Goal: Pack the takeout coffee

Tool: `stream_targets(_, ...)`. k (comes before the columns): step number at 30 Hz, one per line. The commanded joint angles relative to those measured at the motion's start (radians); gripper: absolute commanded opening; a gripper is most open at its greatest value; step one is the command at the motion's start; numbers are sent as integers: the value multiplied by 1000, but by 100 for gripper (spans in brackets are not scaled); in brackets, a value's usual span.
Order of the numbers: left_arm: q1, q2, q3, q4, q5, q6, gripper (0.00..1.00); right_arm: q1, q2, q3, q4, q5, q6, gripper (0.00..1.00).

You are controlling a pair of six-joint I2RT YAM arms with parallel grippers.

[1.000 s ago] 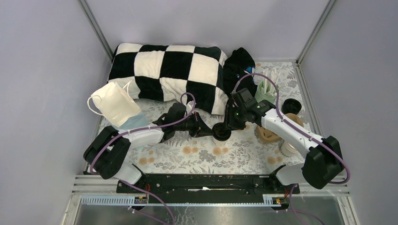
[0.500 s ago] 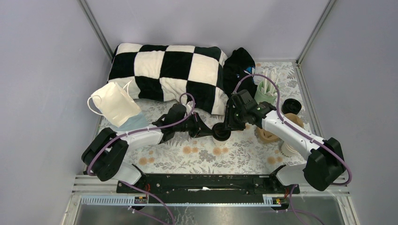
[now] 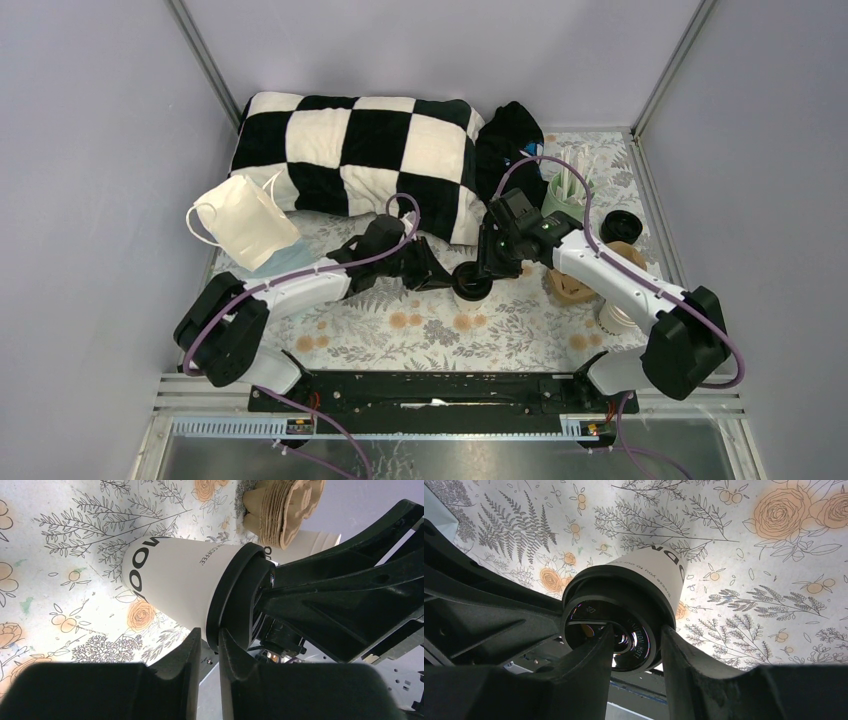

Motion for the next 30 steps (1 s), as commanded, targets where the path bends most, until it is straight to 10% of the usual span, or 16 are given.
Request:
stream_targets(1, -4, 114, -46, -296, -235, 111, 17, 20, 39, 7, -111, 35, -15, 45)
stream_targets(30, 14, 181, -269, 294, -35, -104, 20, 20, 8, -120, 40, -98, 46, 46)
